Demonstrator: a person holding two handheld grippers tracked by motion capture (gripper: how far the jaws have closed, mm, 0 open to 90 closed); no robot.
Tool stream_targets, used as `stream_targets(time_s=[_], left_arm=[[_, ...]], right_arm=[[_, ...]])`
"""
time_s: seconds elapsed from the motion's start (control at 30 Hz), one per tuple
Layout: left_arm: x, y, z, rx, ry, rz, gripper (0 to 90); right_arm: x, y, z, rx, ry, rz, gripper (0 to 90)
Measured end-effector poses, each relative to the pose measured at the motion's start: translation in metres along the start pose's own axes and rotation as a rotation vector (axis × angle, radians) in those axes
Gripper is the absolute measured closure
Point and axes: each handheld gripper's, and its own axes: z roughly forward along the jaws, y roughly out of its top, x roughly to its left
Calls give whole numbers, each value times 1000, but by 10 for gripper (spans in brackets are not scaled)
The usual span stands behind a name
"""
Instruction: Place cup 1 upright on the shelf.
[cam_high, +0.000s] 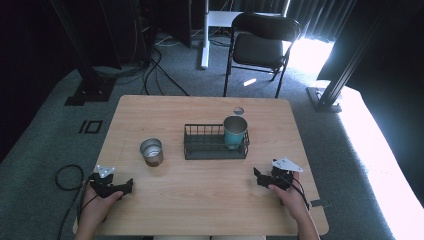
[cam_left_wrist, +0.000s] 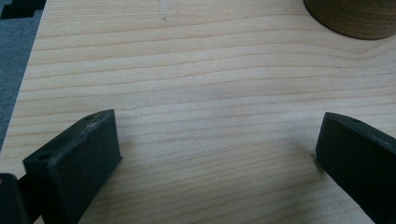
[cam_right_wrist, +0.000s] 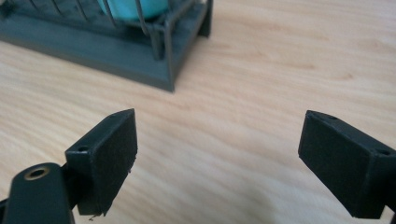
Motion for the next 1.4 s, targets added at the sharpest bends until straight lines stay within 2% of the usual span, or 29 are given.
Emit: stream_targets(time_s=[0.4, 0.7, 0.93, 1.4], left_arm=[[0, 0, 0, 0, 0, -1, 7], [0, 0, 0, 0, 0, -1, 8], [0, 0, 0, 0, 0, -1, 8], [0, 0, 0, 1, -1, 0, 8]], right_arm=[[-15, -15, -11, 65, -23, 21, 115], [-26, -23, -19, 100, -20, 40, 115], [-32, -28, -22, 194, -23, 27, 115], [-33, -27, -20, 198, -21, 19, 108]])
